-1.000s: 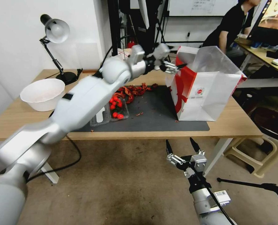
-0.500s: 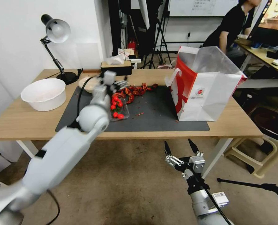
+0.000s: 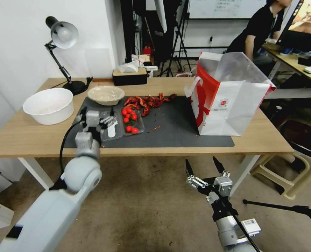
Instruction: Pick up the trash from the table and place it into the takeout bag.
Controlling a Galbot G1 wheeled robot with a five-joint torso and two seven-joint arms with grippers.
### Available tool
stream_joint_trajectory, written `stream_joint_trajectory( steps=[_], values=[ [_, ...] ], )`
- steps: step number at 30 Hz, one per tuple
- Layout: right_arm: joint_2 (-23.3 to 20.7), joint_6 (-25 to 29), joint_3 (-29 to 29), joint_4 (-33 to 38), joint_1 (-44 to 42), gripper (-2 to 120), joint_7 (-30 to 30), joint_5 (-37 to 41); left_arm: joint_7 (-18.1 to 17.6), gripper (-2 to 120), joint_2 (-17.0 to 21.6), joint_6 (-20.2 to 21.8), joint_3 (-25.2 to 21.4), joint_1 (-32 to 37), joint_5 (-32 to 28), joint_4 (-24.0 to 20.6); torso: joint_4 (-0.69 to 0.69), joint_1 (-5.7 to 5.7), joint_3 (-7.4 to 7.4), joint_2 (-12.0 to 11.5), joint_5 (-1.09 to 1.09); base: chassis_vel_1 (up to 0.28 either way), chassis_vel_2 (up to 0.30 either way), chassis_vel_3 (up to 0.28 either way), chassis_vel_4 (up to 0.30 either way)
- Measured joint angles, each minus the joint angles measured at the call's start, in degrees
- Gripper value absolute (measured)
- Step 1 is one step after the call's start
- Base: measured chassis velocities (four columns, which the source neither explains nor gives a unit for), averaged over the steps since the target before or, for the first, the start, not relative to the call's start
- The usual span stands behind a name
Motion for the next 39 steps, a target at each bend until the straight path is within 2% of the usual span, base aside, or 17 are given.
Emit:
stream_joint_trajectory(
  steps=[3, 7, 10, 14, 26, 39],
  values=[
    [-0.1, 0.1, -0.4, -0.2, 0.1, 100, 0.0, -0.1, 0.2, 100, -1.0, -1.3, -3.5, 7.2, 1.3, -0.9, 0.01, 0.0, 0.01, 0.0, 0.0, 0.0, 0.0, 0.0, 0.0],
    [-0.1, 0.1, -0.7, -0.5, 0.3, 100, 0.0, -0.2, 0.2, 100, -1.4, -2.3, -5.3, 10.7, 2.4, -1.2, 0.0, 0.0, 0.01, 0.0, -0.01, 0.0, 0.0, 0.0, 0.0],
    [0.6, 0.2, -1.2, -1.0, 0.7, 100, -0.2, -0.4, 0.4, 100, -3.5, -3.6, -8.4, 16.6, 5.2, -2.7, 0.01, 0.01, 0.01, 0.0, 0.0, 0.0, 0.0, 0.0, 0.0],
    [0.8, 0.2, -1.3, -1.1, 0.7, 100, -0.2, -0.7, 1.1, 100, -5.1, -5.1, -9.7, 19.7, 6.8, -4.3, 0.0, 0.0, 0.01, 0.0, 0.0, 0.0, 0.0, 0.0, 0.0],
    [2.0, 0.5, -0.7, -0.9, -0.4, 100, -0.3, -2.0, 3.9, 100, -6.0, -6.2, -13.1, 26.0, 4.1, -8.7, 0.0, 0.01, 0.01, 0.0, 0.01, 0.0, 0.0, 0.0, 0.0],
    [3.1, 0.4, 0.2, -0.6, -0.8, 100, -0.6, -2.3, 5.7, 100, -6.9, -7.5, -13.1, 28.7, 2.4, -7.0, 0.0, 0.01, 0.01, 0.0, -0.01, 0.0, 0.0, 0.0, 0.0]
  ],
)
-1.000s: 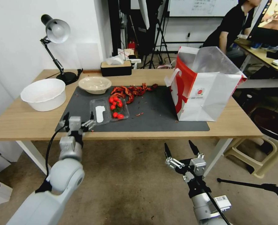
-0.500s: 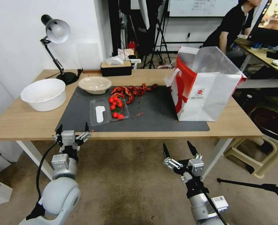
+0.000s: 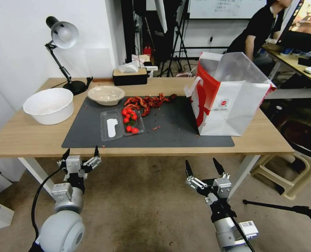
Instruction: Pick up the trash from the table and place it into the takeout bag.
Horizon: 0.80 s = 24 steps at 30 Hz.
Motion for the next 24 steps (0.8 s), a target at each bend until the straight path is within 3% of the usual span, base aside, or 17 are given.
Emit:
stream_joint_trajectory(
  steps=[10, 13, 14, 16, 17, 20, 22, 23, 24],
  values=[
    [0.0, -0.2, 0.3, -0.1, 0.0, 100, -0.2, 0.0, -0.6, 100, 1.3, 0.7, 0.6, -2.4, -3.2, 0.5, 0.01, 0.0, 0.0, 0.0, 0.01, 0.0, 0.0, 0.0, 0.0],
    [-0.2, -0.3, 0.5, 0.2, -0.4, 100, -0.2, 0.0, -4.3, 100, 3.1, 4.0, 2.4, -9.0, -13.4, 0.4, -0.01, 0.0, 0.0, 0.0, 0.01, 0.0, 0.0, 0.0, 0.0],
    [-0.2, -0.3, 0.5, 0.2, -0.4, 100, -0.2, 0.0, -4.3, 100, 3.1, 4.0, 2.4, -9.0, -13.4, 0.4, -0.01, 0.0, 0.0, 0.0, 0.01, 0.0, 0.0, 0.0, 0.0],
    [-0.2, -0.3, 0.6, 0.5, -0.6, 100, -0.2, 0.0, -6.9, 100, 4.3, 7.3, 3.4, -15.4, -24.2, 1.0, -0.01, 0.01, 0.0, 0.0, 0.01, 0.0, 0.0, 0.0, 0.0],
    [-0.2, -0.3, 0.6, 0.5, -0.6, 100, -0.2, 0.0, -6.9, 100, 4.3, 7.3, 3.4, -15.4, -24.2, 1.0, -0.01, 0.01, 0.0, 0.0, 0.01, 0.0, 0.0, 0.0, 0.0],
    [-1.0, -0.7, 0.0, 0.5, 0.1, 100, -0.1, 0.4, -9.2, 100, 4.9, 8.9, 4.1, -22.6, -33.4, 3.7, 0.01, 0.01, 0.01, 0.0, 0.0, 0.0, 0.0, 0.0, 0.0],
    [-1.3, -0.8, -0.2, 0.4, 0.4, 100, -0.1, 0.6, -10.0, 100, 5.0, 8.9, 4.3, -24.9, -36.3, 4.8, 0.04, 0.01, 0.01, 0.0, 0.02, 0.0, 0.0, 0.0, 0.0],
    [-1.7, -0.9, -0.3, 0.2, 0.6, 100, -0.1, 0.8, -11.5, 100, 5.0, 8.9, 4.9, -28.5, -41.4, 6.7, 0.03, 0.01, 0.01, 0.0, 0.01, 0.0, 0.0, 0.0, 0.0],
    [-1.7, -0.9, -0.3, 0.2, 0.6, 100, -0.1, 0.8, -11.5, 100, 5.0, 8.9, 4.9, -28.5, -41.4, 6.7, 0.03, 0.01, 0.01, 0.0, 0.01, 0.0, 0.0, 0.0, 0.0]
  ],
)
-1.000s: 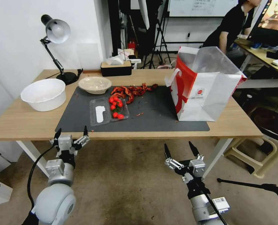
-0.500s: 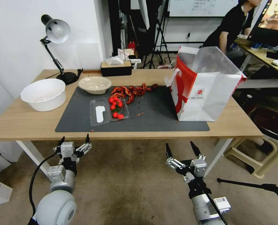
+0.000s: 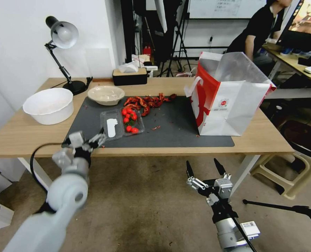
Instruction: Pick up the trash from the table and place it into the takeout bag.
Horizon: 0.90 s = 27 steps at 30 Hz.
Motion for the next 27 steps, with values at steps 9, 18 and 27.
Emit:
stream_joint_trajectory(
  steps=[9, 18, 27],
  values=[
    [-1.2, -0.4, -0.1, -0.1, 0.8, 100, 0.1, 0.9, -1.7, 100, -0.3, -1.0, 2.3, -14.2, -14.8, 12.3, -0.03, 0.0, 0.0, 0.0, -0.01, 0.0, 0.0, 0.0, 0.0],
    [-1.8, -0.8, -0.6, 0.0, 1.2, 100, 0.3, 1.4, -3.4, 100, -1.5, 0.9, 4.3, -26.9, -19.9, 26.0, -0.03, 0.0, 0.01, 0.0, -0.01, 0.0, 0.0, 0.0, 0.0],
    [-2.1, -0.9, -0.7, -0.7, 1.8, 100, 0.3, 1.6, -2.4, 100, -3.7, 2.8, 6.2, -33.7, -21.0, 35.3, -0.02, -0.01, 0.0, 0.0, -0.01, 0.0, 0.0, 0.0, 0.0]
  ],
)
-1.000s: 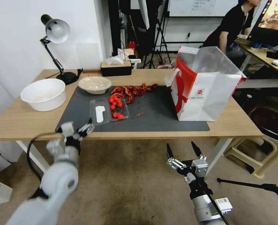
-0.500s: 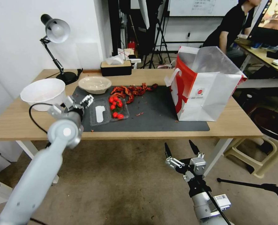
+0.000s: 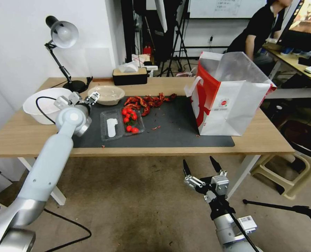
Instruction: Pick up the trash from the table and place it into the takeout bag.
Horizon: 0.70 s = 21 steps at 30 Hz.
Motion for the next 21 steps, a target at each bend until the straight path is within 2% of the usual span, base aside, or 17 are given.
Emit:
stream_joint_trajectory(
  steps=[6, 16, 21],
  values=[
    [-0.1, 0.0, 0.0, -0.4, 0.2, 100, 0.1, 0.1, 1.7, 100, -2.1, 1.7, 1.3, -4.5, -1.3, 6.4, -0.01, 0.0, 0.0, 0.0, 0.01, 0.0, 0.0, 0.0, 0.0],
    [0.0, 0.0, 0.0, -0.5, 0.3, 100, 0.2, 0.2, 1.4, 100, -3.9, 3.7, 1.5, -7.6, -3.1, 10.9, -0.01, 0.0, -0.01, 0.0, 0.01, 0.0, 0.0, 0.0, 0.0],
    [0.1, 0.0, 0.1, -0.6, 0.3, 100, 0.2, 0.2, 0.6, 83, -4.0, 3.6, 1.3, -8.1, -4.4, 12.1, 0.0, 0.0, -0.01, 0.0, 0.0, 0.0, 0.0, 0.0, 0.0]
  ],
)
